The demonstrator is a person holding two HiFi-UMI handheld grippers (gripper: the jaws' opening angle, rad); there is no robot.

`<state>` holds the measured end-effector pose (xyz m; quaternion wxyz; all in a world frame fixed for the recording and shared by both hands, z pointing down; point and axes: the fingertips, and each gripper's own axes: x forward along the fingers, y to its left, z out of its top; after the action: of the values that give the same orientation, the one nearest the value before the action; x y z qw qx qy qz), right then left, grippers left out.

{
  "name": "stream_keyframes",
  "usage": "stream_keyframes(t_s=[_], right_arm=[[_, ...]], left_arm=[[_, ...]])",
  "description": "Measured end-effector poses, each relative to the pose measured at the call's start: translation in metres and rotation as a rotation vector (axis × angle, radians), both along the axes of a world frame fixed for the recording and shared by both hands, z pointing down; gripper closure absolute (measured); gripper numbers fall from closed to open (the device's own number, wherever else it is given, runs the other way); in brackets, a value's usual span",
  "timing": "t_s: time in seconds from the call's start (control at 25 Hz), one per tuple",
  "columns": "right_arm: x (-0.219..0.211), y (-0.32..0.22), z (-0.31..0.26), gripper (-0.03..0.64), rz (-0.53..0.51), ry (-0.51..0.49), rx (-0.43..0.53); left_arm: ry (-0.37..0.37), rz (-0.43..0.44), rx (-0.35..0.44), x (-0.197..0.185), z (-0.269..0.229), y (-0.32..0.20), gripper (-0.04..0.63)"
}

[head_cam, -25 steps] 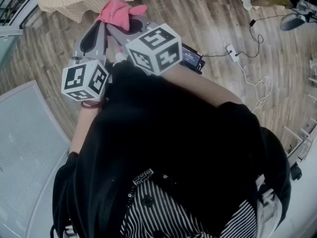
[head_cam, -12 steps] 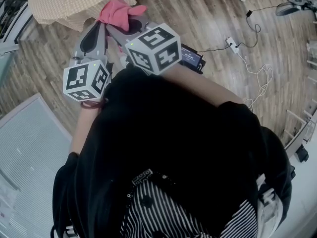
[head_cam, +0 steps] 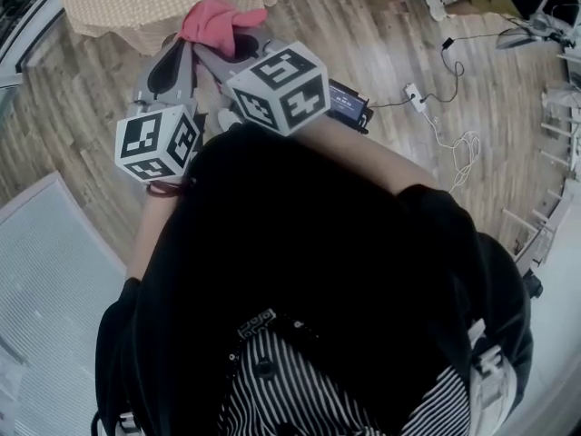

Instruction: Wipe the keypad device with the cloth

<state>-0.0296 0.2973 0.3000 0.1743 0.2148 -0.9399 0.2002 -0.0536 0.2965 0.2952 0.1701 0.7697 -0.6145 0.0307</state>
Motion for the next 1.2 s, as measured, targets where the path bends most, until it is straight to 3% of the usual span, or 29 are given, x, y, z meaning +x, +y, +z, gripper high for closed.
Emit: stream_keyframes(t_s=[0.44, 0.8, 1.2], right_arm=[[-0.099, -0.034, 0.010, 0.554, -0.041, 0.027, 0.026], [-0.100, -0.020, 0.009, 0.555, -0.074, 0.004, 0.017], [-0.165, -0.039, 0.008, 0.555, -0.197, -0.036, 0.011]], left_arm=[[0.008, -0.021, 0.029, -0.099, 0.012, -0.035, 0.594], [-0.014, -0.057, 0.025, -0.098, 0.011, -0.018, 0.594], [-0.054, -0.178, -0.003, -0.162, 0.012, -0.032, 0.594]])
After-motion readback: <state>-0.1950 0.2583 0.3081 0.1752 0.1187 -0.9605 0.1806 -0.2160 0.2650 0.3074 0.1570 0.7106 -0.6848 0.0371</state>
